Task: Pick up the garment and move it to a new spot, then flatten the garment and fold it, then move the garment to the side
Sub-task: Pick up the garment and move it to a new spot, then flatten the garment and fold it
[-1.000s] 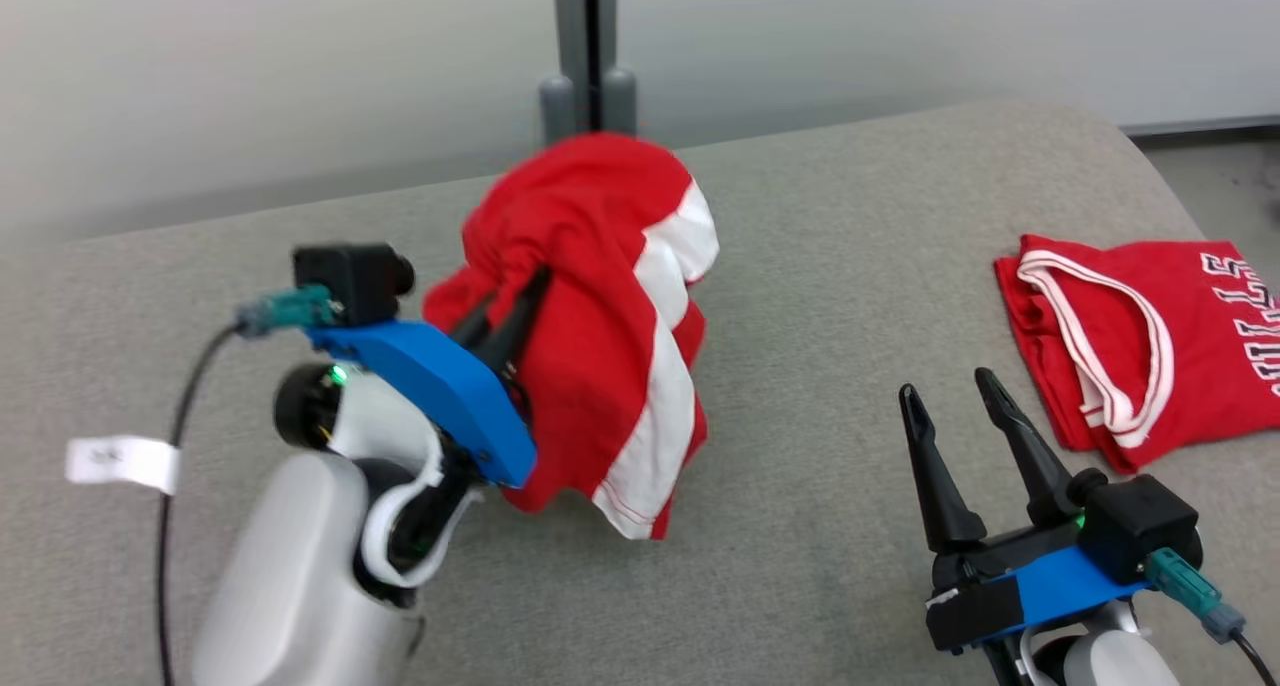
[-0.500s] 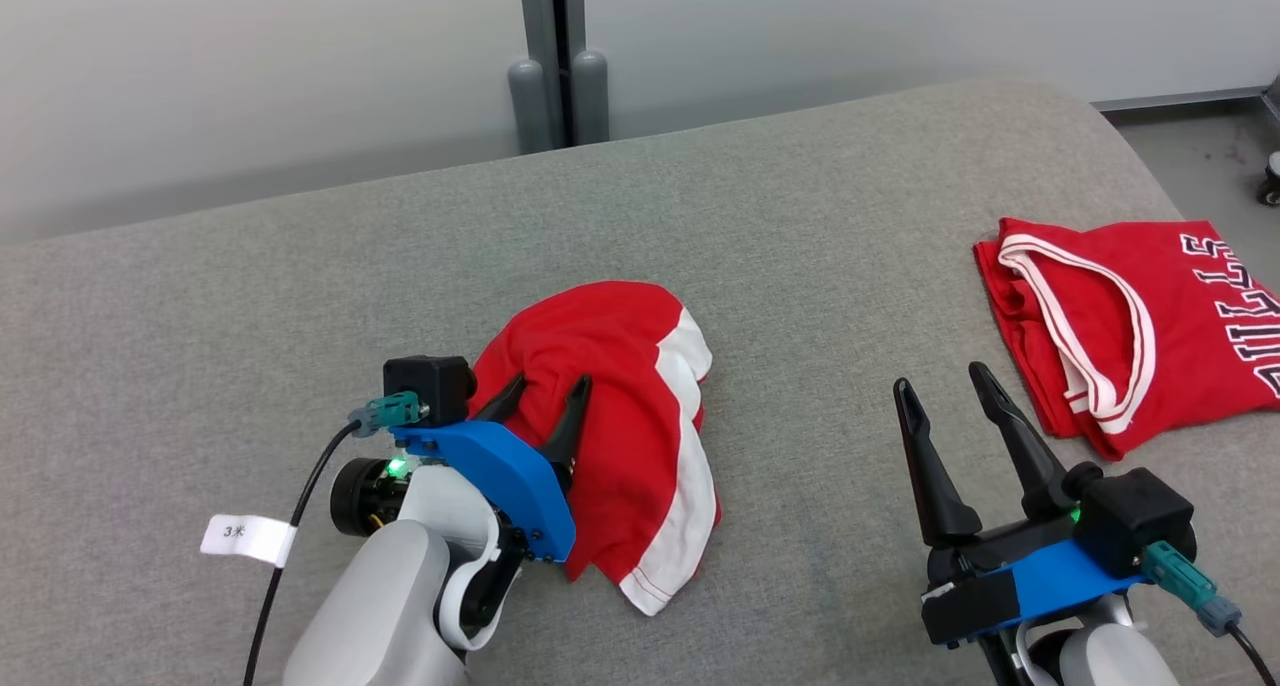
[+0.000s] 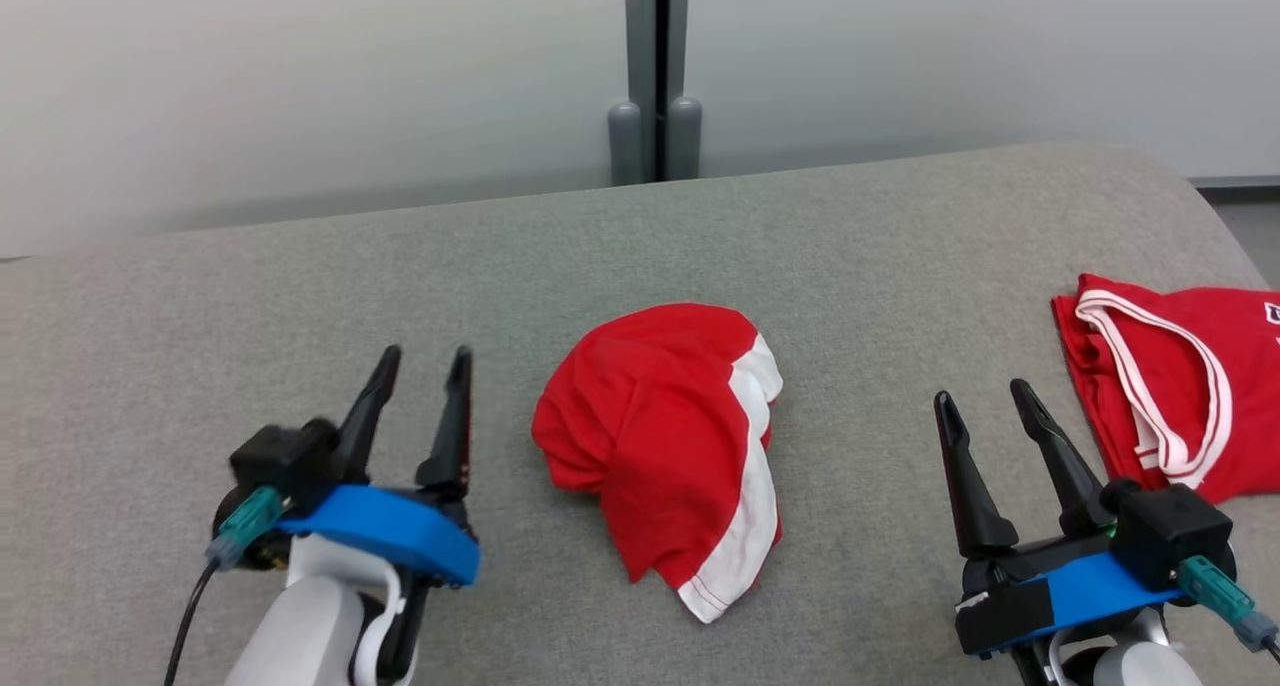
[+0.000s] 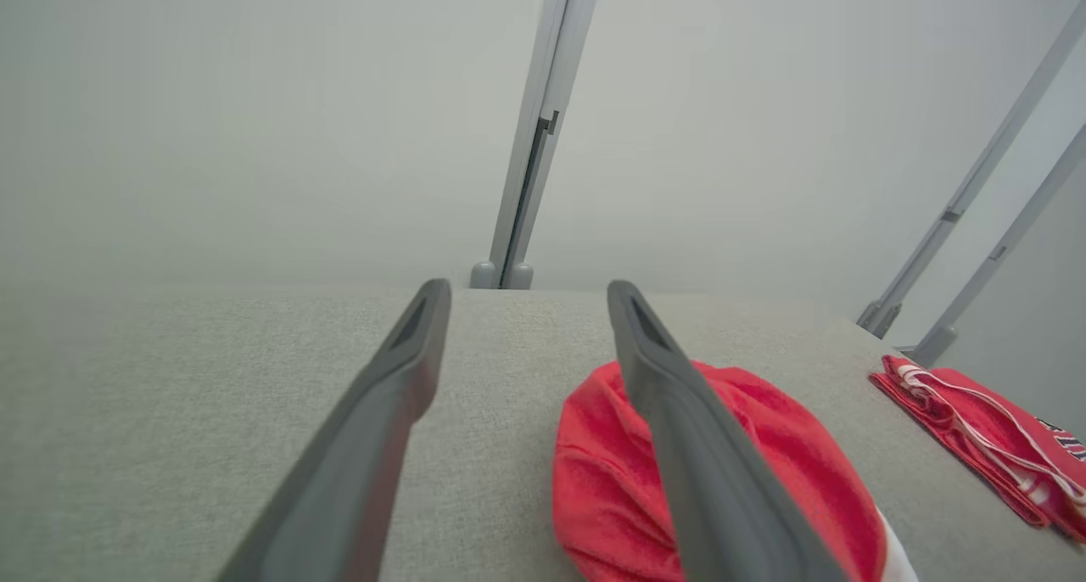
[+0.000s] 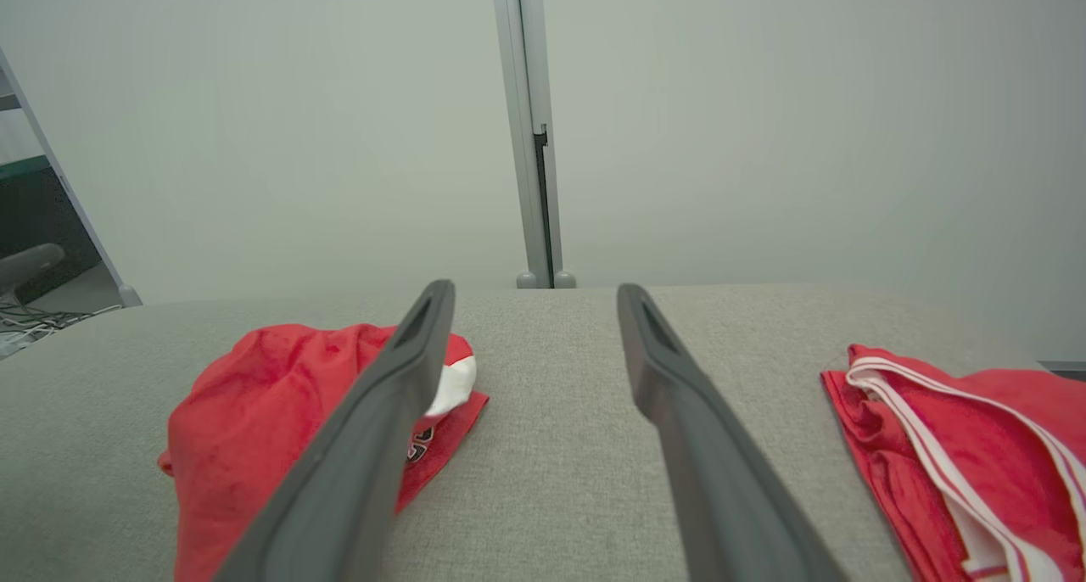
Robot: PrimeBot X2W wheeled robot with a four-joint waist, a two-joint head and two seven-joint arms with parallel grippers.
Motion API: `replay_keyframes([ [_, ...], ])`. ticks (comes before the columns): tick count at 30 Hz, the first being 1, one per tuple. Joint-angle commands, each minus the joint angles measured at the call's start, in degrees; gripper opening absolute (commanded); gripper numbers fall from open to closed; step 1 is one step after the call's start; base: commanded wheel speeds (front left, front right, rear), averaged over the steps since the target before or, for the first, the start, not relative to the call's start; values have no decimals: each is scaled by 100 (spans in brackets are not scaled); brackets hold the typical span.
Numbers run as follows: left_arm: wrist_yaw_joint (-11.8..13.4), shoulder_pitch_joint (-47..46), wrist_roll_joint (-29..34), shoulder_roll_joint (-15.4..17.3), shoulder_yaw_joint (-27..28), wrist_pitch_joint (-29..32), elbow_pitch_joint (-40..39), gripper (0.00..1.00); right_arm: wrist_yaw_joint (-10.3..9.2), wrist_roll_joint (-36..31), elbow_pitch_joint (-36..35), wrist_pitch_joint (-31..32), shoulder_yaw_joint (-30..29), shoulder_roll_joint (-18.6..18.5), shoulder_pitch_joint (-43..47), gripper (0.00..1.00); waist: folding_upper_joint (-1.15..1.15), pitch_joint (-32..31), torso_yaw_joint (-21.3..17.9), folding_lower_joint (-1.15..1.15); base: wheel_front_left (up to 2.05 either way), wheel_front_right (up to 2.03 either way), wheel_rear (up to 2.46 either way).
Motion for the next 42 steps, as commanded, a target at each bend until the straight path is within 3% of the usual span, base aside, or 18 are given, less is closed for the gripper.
replay_keyframes([
  [1,29,118,35,65,60,-70,-27,100,3,-9,-28,14,-18,-27,53,100,0,-15,26,0,0,0,0],
  [8,271,678,76,59,506,-327,-295,100,2,-12,-82,108,-173,-35,271,100,0,-180,317,0,0,0,0],
  [15,412,1083,527,116,843,-347,-558,100,2,27,-82,203,-275,-19,426,100,0,-254,507,0,0,0,0],
  [26,375,1319,702,318,1051,-350,-422,100,2,100,160,211,-285,52,535,100,0,-318,506,0,0,0,0],
  [42,388,1122,669,368,945,-227,-502,100,3,174,305,255,-7,105,332,100,0,-201,424,0,0,0,0],
])
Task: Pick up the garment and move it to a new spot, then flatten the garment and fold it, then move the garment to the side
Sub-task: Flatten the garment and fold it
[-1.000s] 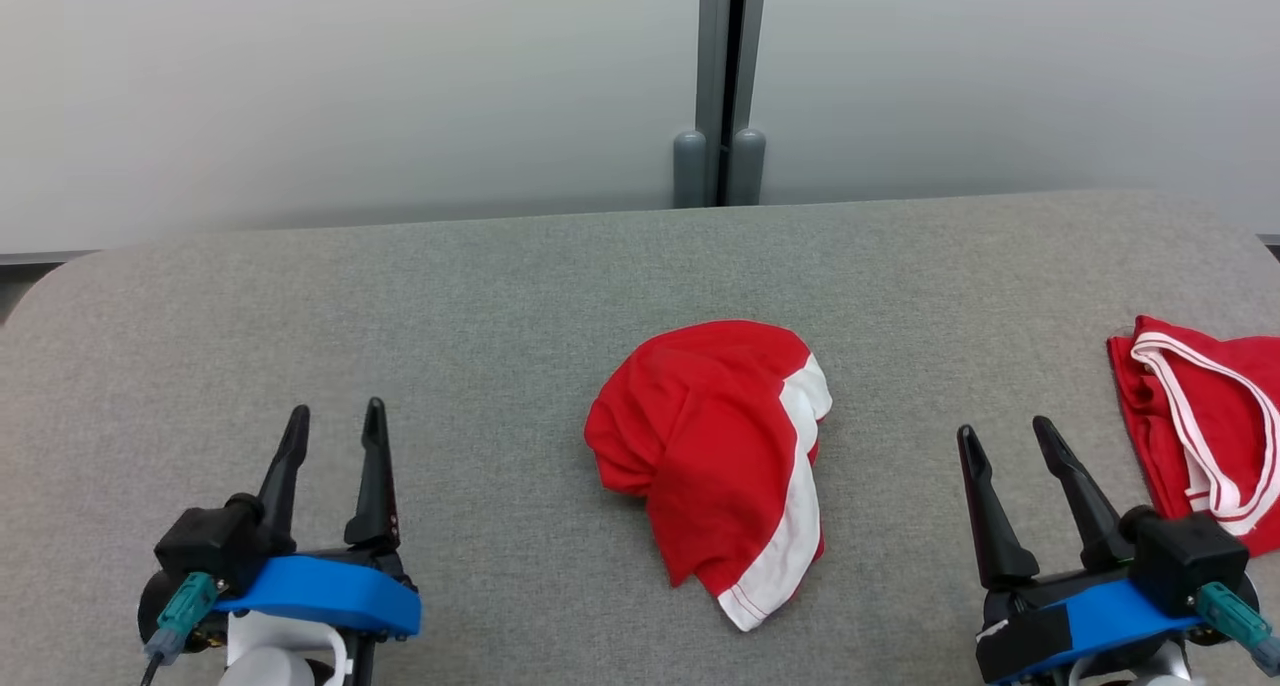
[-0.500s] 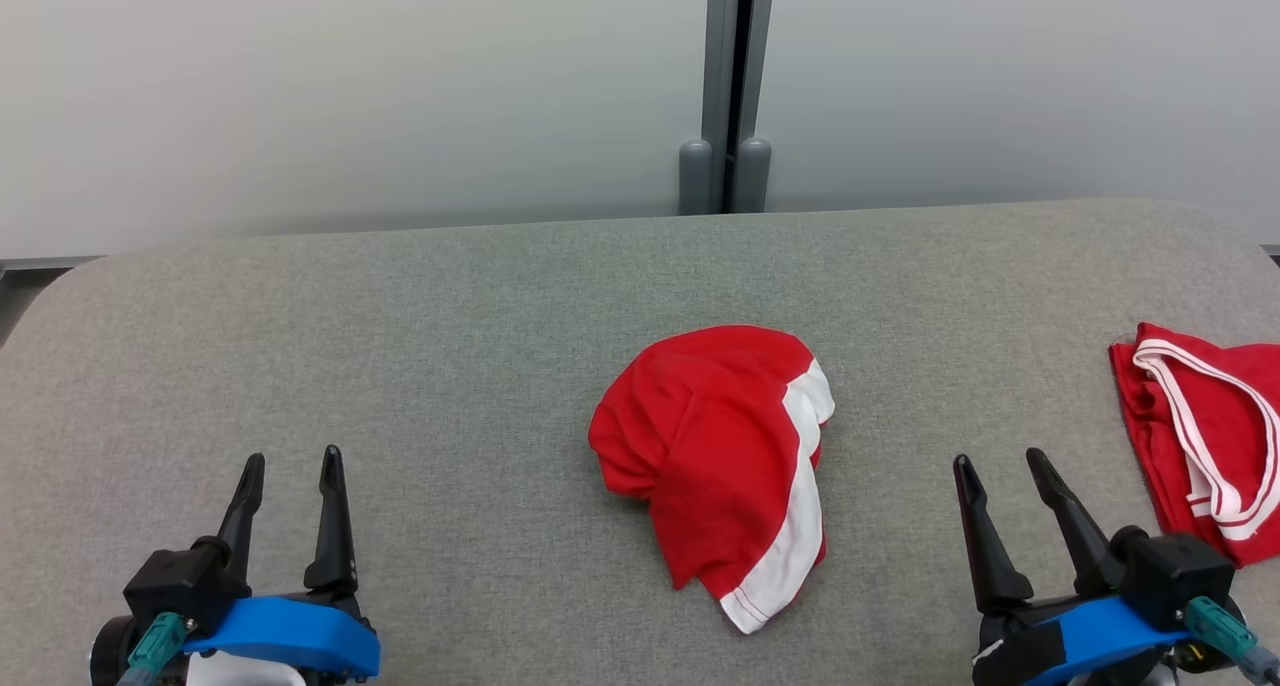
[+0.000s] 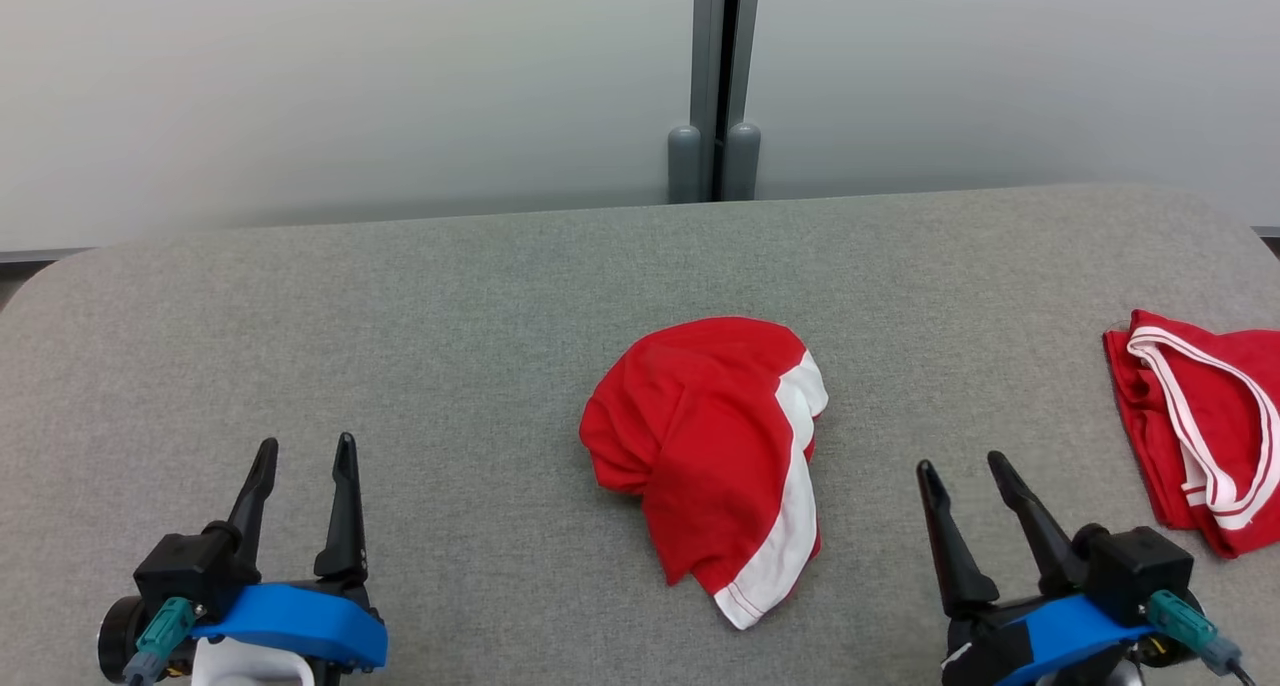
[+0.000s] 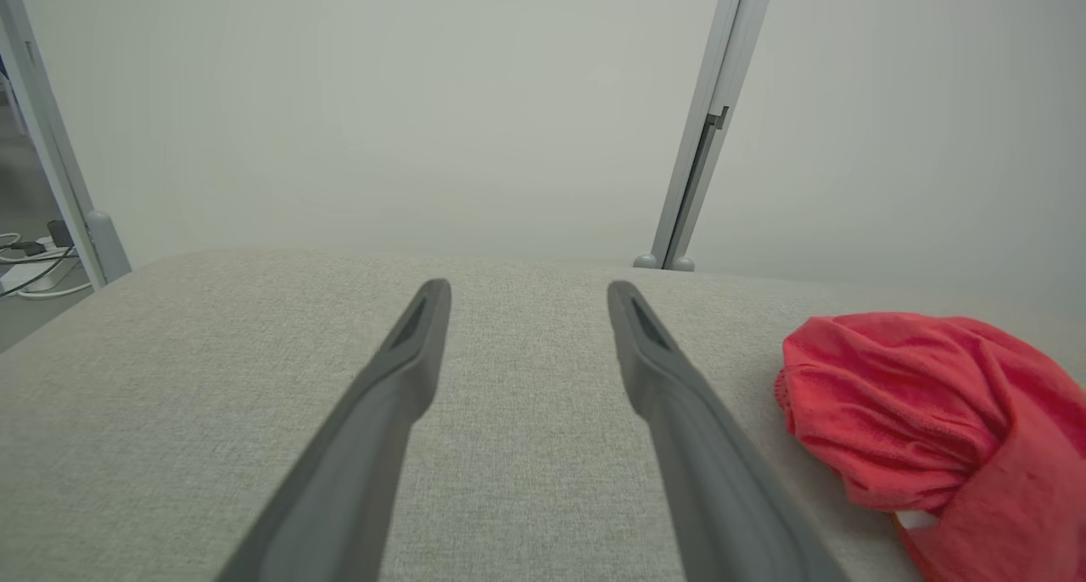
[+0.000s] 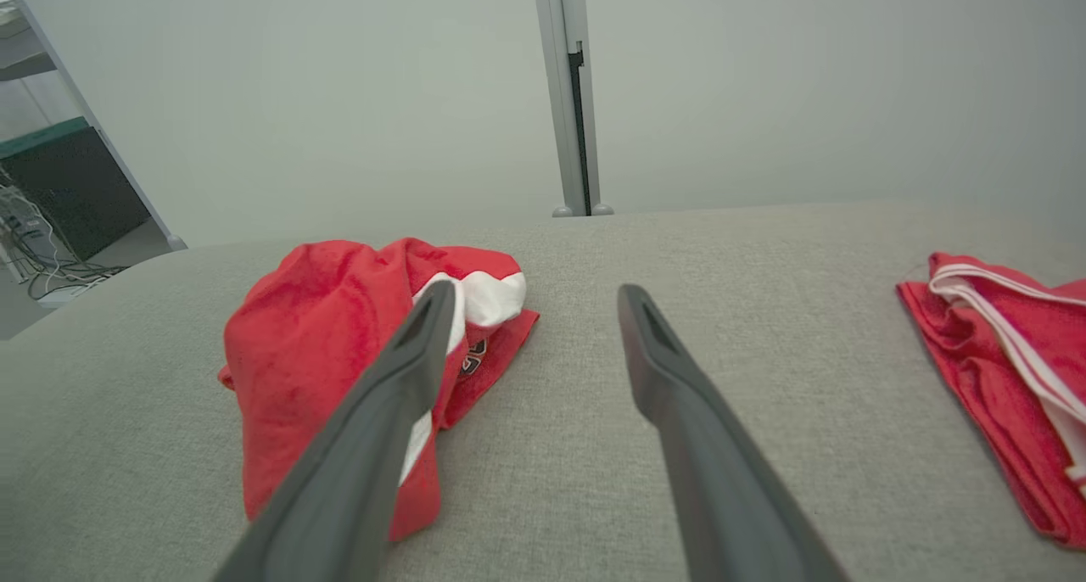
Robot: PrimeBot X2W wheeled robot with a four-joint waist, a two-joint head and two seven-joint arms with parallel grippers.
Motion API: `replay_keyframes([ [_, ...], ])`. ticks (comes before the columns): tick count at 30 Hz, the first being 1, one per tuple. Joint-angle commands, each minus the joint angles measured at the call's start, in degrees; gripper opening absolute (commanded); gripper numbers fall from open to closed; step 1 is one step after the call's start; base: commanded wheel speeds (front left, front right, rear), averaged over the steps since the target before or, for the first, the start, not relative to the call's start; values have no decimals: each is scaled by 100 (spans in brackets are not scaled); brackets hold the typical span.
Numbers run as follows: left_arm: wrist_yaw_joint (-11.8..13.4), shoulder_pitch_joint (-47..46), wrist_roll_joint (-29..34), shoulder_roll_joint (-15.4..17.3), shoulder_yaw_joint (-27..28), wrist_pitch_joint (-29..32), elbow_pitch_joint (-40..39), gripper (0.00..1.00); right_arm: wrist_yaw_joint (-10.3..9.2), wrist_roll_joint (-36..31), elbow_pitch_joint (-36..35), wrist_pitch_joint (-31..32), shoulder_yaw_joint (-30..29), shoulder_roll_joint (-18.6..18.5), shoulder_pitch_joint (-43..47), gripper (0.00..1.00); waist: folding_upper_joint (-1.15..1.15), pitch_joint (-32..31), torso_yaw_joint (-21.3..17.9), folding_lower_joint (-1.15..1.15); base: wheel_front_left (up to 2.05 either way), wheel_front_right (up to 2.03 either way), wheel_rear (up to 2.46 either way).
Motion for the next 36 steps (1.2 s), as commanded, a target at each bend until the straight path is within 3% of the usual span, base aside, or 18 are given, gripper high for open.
replay_keyframes([
  [1,-14,-93,-20,11,-4,18,7,100,3,26,20,23,73,30,-94,100,0,10,10,0,0,0,0],
  [6,-7,-132,-31,9,-41,15,7,100,3,114,304,362,380,46,-249,100,0,55,18,0,0,0,0],
  [13,-4,-256,-22,-1,-105,24,-72,100,3,434,1261,1120,996,44,-751,100,0,173,82,0,0,0,0],
  [21,-36,-469,3,-44,-220,21,-75,100,3,760,2273,1347,1417,46,-1403,100,0,366,238,0,0,0,0],
  [22,-46,-491,9,-48,-241,20,-76,100,3,737,2355,1354,1421,46,-1465,63,0,388,263,0,0,0,0],
  [23,-53,-501,13,-56,-258,17,-69,100,3,698,2413,1299,1433,46,-1542,0,0,395,283,0,0,0,0],
  [30,-27,-480,-33,-94,-264,-11,-26,100,3,-97,2237,938,1065,45,-1999,0,0,385,328,0,0,0,0],
  [36,-9,-460,-68,-72,-225,-41,-17,100,2,-601,1669,1172,1411,-320,-2454,0,0,316,332,0,0,0,0],
])
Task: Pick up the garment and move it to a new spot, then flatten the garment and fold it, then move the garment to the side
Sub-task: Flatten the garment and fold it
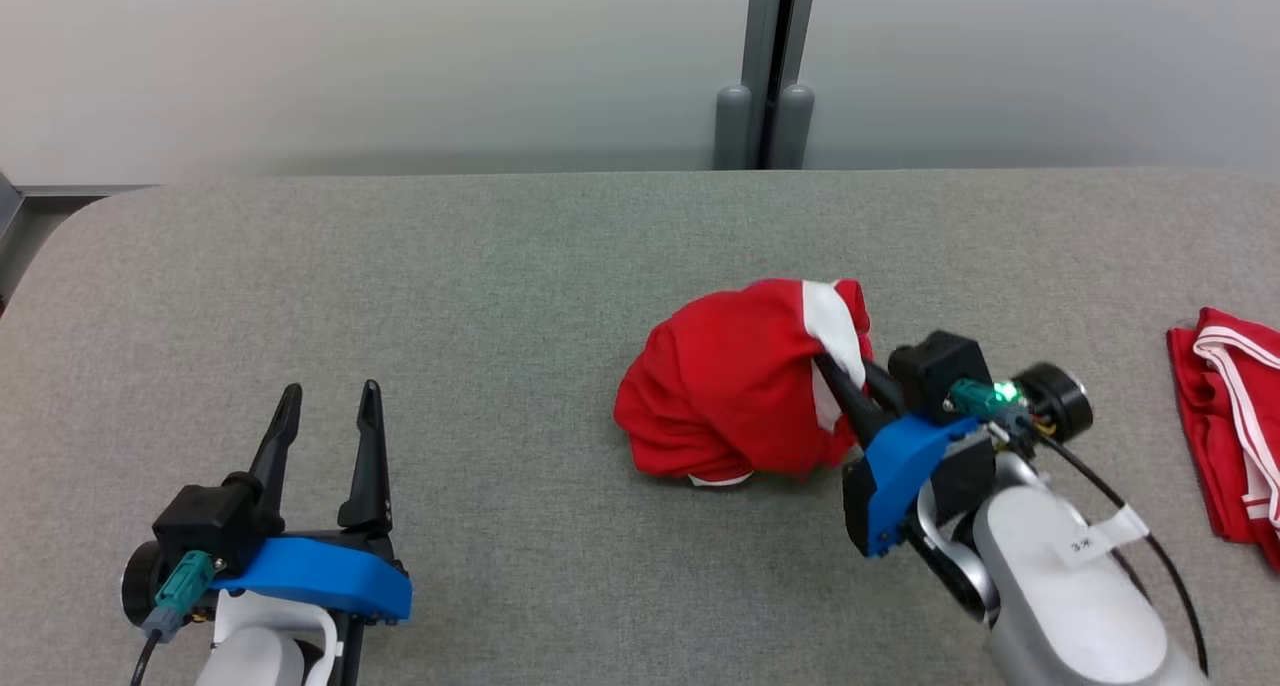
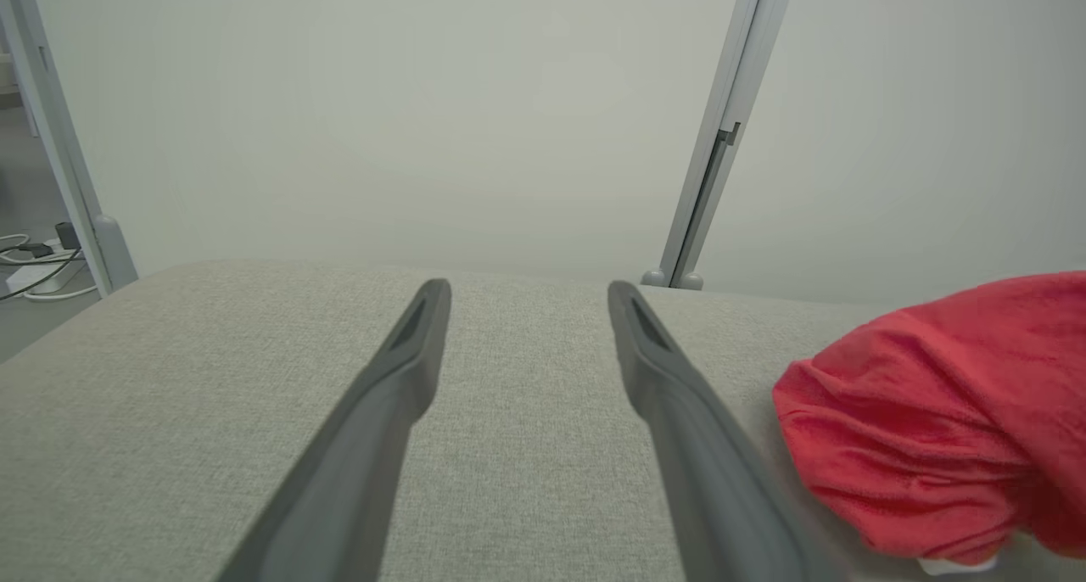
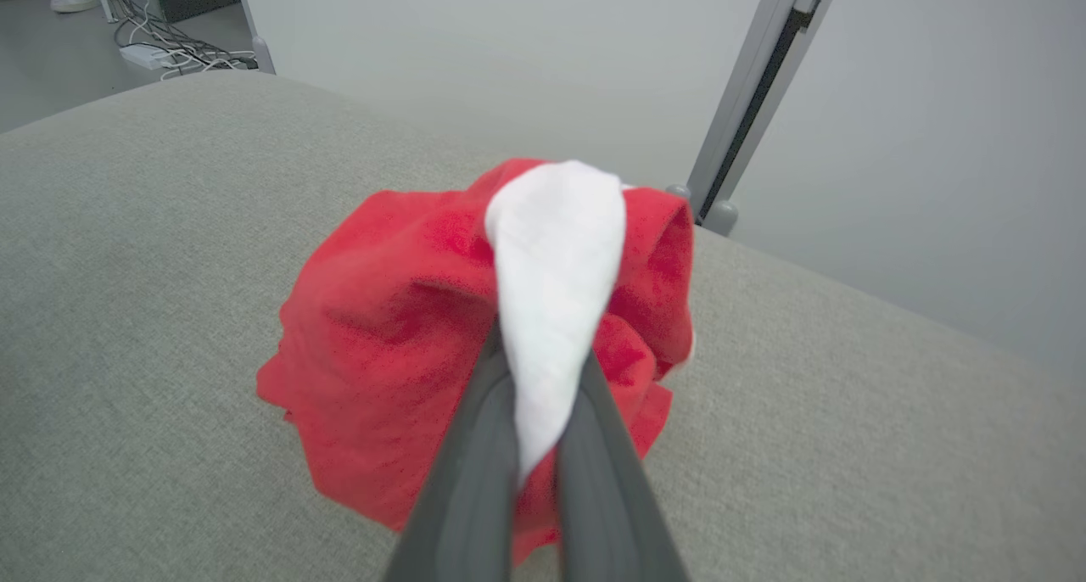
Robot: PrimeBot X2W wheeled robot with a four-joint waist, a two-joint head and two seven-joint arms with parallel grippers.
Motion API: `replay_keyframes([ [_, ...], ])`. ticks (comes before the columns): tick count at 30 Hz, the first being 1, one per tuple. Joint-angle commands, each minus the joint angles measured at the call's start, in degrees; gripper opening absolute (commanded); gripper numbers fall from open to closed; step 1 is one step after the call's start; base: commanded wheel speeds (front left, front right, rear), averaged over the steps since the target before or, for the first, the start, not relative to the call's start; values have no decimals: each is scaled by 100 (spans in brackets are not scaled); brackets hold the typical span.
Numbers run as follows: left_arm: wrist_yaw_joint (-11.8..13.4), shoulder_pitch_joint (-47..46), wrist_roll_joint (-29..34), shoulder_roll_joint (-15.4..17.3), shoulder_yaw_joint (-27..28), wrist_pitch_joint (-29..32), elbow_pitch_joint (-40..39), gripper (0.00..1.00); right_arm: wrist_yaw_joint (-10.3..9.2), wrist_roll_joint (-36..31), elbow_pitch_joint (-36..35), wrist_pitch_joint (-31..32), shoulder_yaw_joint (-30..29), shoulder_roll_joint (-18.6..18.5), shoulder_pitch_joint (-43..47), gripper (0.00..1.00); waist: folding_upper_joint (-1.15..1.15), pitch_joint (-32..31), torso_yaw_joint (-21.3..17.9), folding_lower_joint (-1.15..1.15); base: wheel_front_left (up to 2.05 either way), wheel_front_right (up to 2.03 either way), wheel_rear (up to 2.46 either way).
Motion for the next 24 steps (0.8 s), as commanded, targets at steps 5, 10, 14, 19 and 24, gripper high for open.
replay_keyframes([
  [5,29,-47,-24,-32,-29,-40,-14,100,2,224,-560,0,907,-442,-748,0,0,4,50,0,0,0,0],
  [10,27,-20,-29,-80,-52,-49,14,100,0,798,-1040,-173,1955,-731,-1635,0,0,19,87,0,0,0,0],
  [14,28,5,-25,-100,-64,-63,10,100,0,1286,-1357,-319,2384,-1012,-2164,0,0,24,129,0,0,0,0],
  [19,10,20,-28,-98,-53,-75,14,100,0,1711,-1545,-106,2367,-1527,-2138,0,0,33,171,0,0,0,0],
  [24,3,-5,-24,-86,-45,-85,-5,100,1,2049,-1130,293,2127,-2032,-1650,0,0,105,181,0,0,0,0],
])
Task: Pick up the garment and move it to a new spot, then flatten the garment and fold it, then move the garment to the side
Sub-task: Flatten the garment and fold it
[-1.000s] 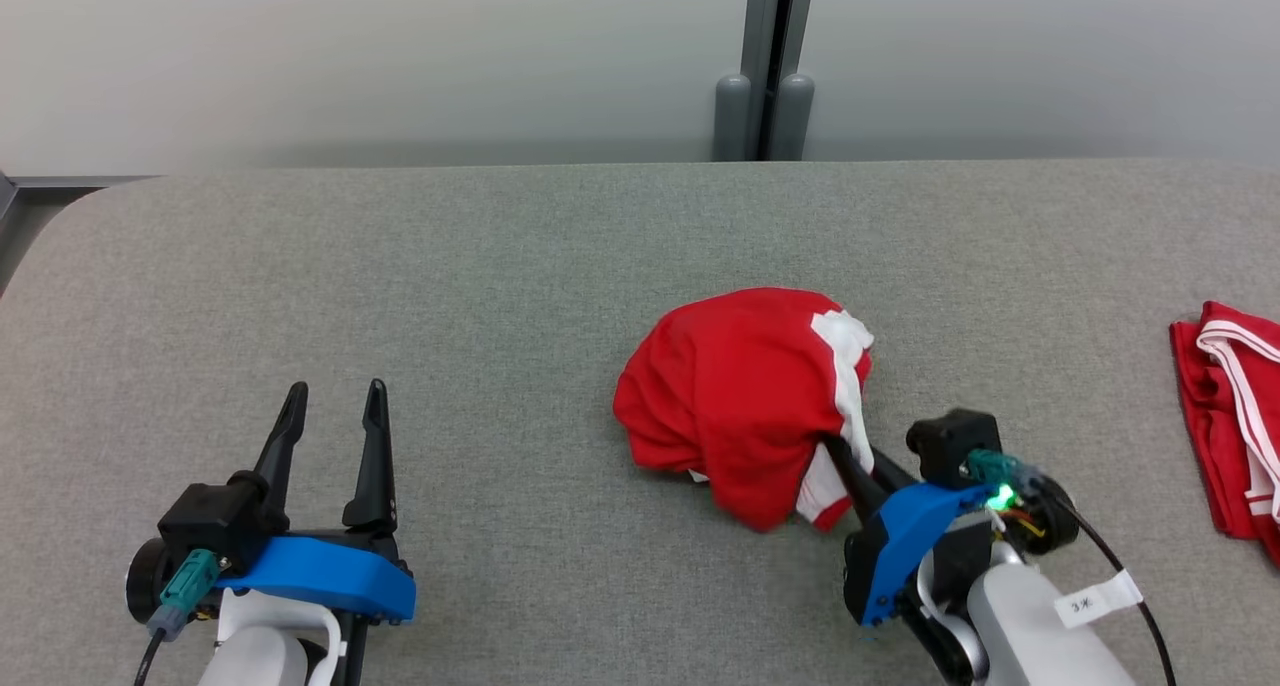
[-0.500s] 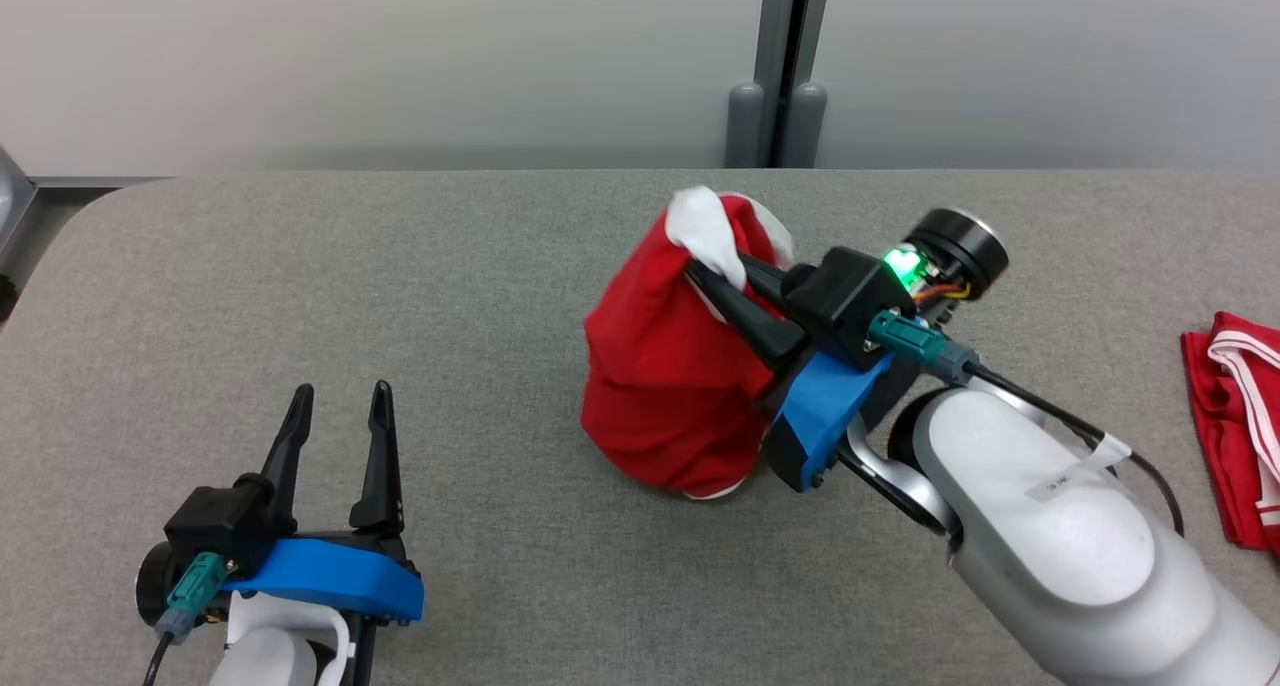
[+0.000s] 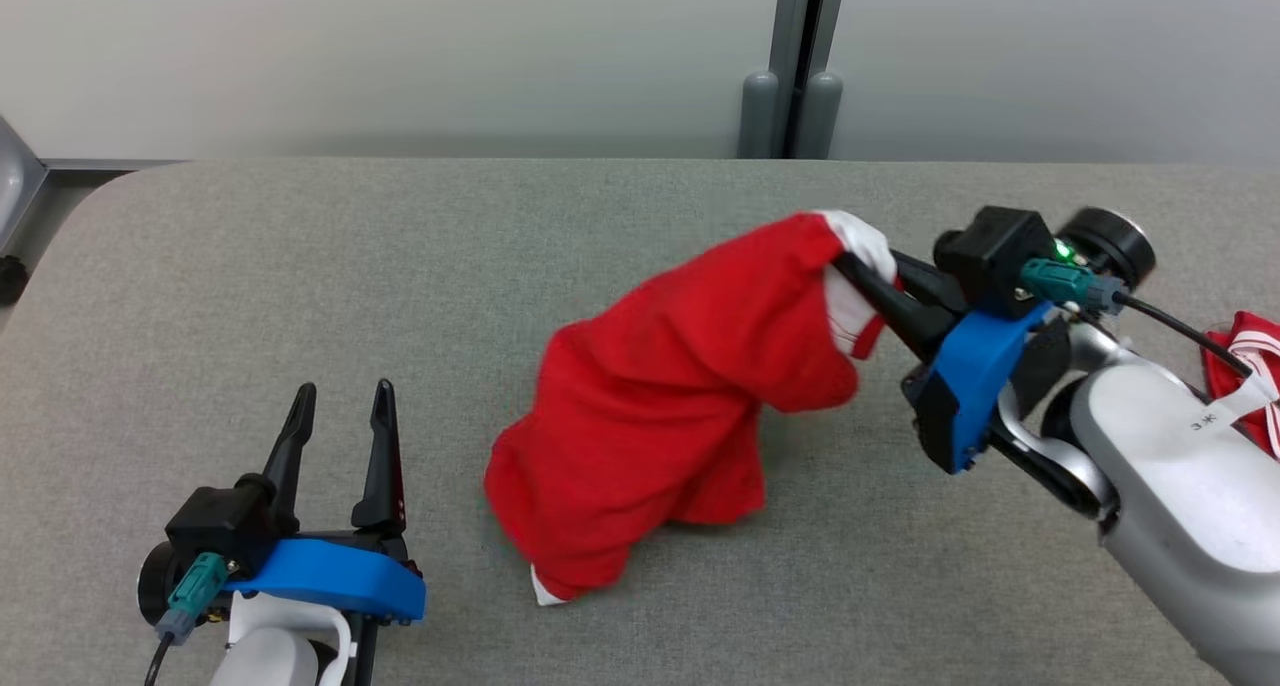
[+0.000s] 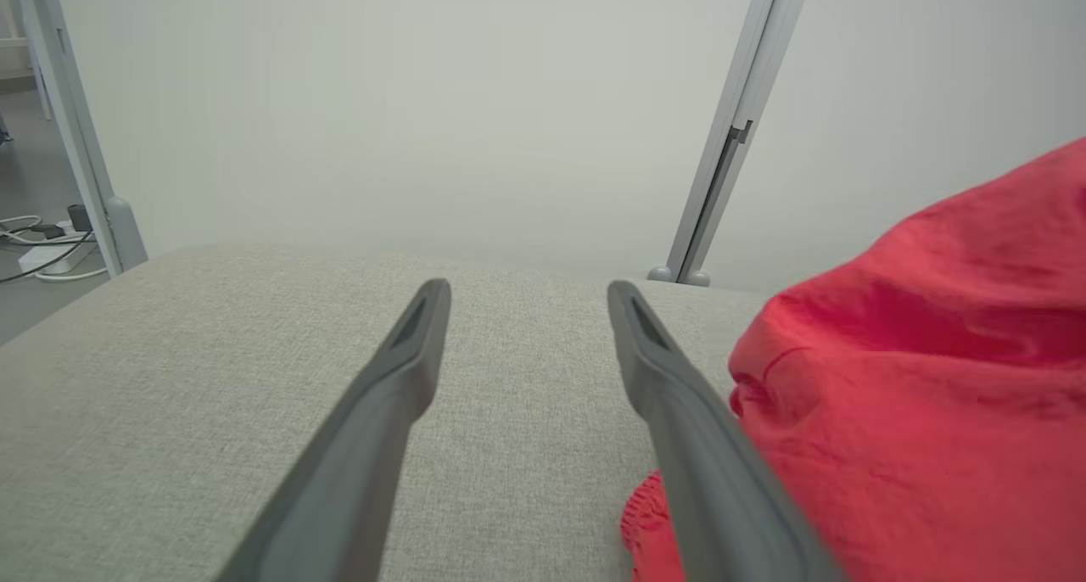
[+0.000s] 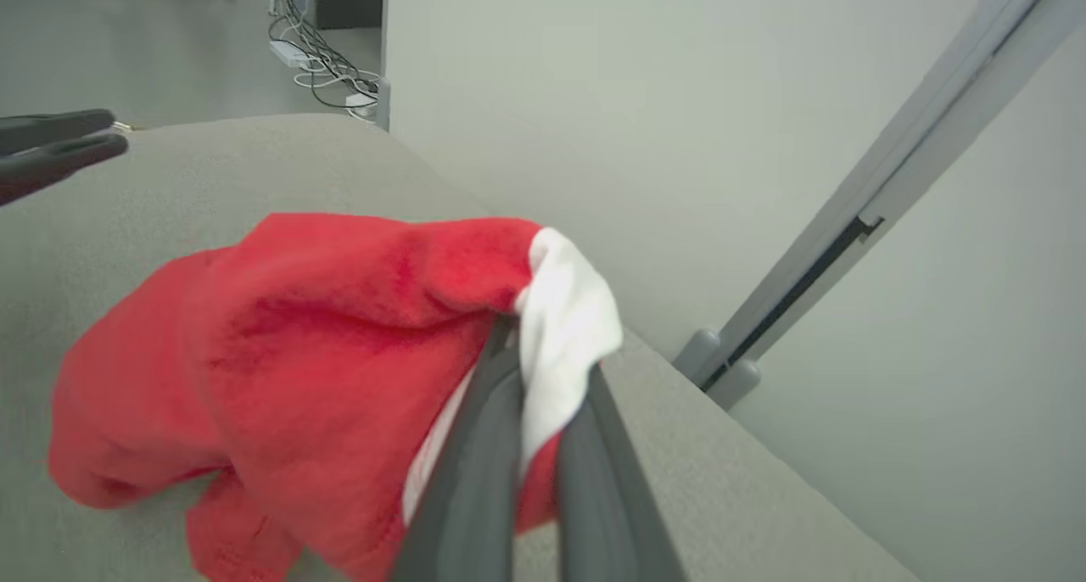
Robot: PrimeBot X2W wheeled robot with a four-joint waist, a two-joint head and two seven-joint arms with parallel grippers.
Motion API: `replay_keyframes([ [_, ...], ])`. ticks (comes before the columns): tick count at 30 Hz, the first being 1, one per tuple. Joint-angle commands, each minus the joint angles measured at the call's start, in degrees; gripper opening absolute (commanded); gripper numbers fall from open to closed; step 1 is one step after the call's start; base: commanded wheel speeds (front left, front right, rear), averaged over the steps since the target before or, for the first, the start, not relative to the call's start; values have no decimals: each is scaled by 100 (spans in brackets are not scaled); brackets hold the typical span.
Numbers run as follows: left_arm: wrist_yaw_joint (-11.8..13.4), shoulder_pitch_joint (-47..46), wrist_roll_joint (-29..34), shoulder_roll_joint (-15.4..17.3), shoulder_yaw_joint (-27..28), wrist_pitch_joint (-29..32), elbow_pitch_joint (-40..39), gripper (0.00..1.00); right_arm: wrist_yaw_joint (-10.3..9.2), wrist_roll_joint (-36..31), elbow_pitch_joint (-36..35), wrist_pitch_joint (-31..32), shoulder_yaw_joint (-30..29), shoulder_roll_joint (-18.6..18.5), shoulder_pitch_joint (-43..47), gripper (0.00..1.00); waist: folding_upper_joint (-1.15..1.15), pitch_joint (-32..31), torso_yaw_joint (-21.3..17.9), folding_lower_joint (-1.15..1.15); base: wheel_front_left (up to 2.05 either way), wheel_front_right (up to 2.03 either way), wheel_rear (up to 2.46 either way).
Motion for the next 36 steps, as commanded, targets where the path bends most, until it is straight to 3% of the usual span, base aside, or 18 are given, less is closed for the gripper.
replay_keyframes([
  [1,-9,-40,4,22,-1,-31,-2,100,0,2,112,18,-65,-77,85,0,0,33,17,0,0,0,0],
  [7,-57,-221,48,-28,-64,-35,41,100,0,91,1205,-372,-712,-7,358,0,0,189,142,0,0,0,0],
  [8,-58,-247,57,-34,-72,-36,56,100,0,29,1375,-457,-810,31,359,43,0,201,164,0,0,0,0],
  [9,-66,-268,66,-46,-86,-37,69,100,0,-25,1543,-529,-919,70,355,100,0,209,190,0,0,0,0],
  [15,-84,-232,86,-88,-115,-41,167,100,0,-416,2060,-855,-1354,300,268,100,0,129,231,0,0,0,0],
  [19,-75,-152,70,-82,-93,-38,209,100,0,-557,2010,-943,-1493,443,361,100,0,4,178,0,0,0,0],
  [27,-40,-14,41,-37,-42,-41,177,100,0,-461,1212,-764,-1328,588,891,100,0,-149,96,0,0,0,0],
  [36,-19,31,22,-34,-54,-42,81,100,0,-272,182,-87,-779,953,2108,100,0,-112,153,0,0,0,0],
])
